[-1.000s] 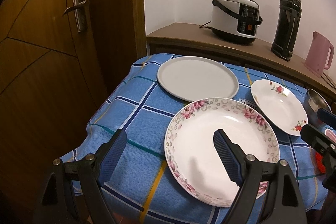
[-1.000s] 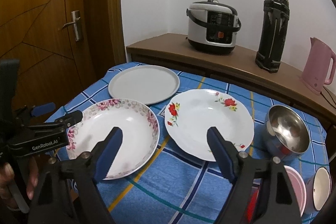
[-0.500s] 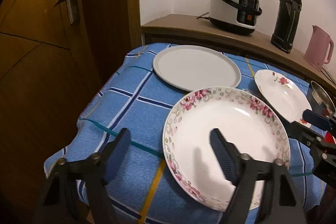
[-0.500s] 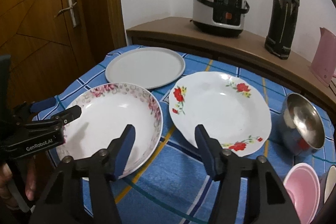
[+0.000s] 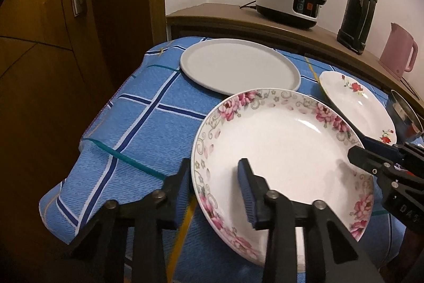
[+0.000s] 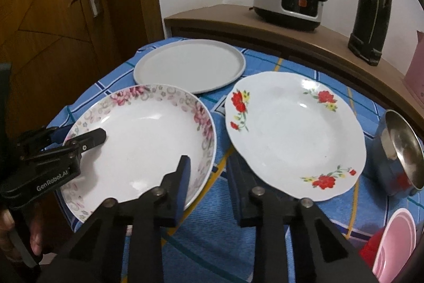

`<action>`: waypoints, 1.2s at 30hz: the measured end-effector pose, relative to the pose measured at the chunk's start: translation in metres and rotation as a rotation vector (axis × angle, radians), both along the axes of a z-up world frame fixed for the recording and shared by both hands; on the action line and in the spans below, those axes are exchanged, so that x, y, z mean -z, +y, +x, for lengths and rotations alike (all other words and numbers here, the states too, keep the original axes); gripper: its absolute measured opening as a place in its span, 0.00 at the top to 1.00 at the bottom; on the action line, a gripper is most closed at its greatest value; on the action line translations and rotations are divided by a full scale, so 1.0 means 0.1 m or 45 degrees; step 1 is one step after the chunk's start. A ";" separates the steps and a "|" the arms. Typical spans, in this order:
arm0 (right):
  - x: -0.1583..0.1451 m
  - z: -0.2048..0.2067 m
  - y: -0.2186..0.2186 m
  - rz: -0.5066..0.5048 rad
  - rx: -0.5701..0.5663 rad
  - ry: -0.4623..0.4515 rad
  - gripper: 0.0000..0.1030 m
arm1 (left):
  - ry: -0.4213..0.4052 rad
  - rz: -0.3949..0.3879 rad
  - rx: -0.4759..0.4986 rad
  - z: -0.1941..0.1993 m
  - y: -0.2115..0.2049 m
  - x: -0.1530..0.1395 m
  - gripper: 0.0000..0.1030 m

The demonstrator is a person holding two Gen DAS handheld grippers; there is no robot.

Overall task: Organize plates and bowls
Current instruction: 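Grasp the pink-floral plate rim with both grippers and lift it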

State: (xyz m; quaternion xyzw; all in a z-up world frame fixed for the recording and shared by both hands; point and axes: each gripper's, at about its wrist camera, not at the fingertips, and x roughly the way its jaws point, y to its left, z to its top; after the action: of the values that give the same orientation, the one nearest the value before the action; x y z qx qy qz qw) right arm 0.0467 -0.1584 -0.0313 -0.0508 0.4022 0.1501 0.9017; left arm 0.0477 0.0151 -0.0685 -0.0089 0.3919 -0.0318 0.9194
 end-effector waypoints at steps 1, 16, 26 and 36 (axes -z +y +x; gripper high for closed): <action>0.02 0.01 0.01 -0.001 -0.005 0.007 0.78 | 0.001 -0.005 0.003 0.00 0.00 0.00 0.68; 0.04 -0.01 0.03 0.004 -0.022 -0.020 0.83 | -0.051 -0.045 -0.007 -0.05 0.01 0.02 0.71; 0.01 -0.04 0.05 0.023 -0.046 -0.048 0.83 | -0.066 -0.059 -0.032 -0.06 0.07 -0.01 0.72; -0.05 -0.02 0.09 0.033 -0.064 -0.065 0.83 | -0.091 -0.055 -0.047 -0.05 0.13 -0.08 0.72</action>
State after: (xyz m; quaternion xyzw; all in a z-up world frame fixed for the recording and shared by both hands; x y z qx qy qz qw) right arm 0.0450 -0.1489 -0.0261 -0.0530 0.3758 0.1767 0.9082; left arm 0.0422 0.0281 -0.0607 -0.0350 0.3578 -0.0236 0.9328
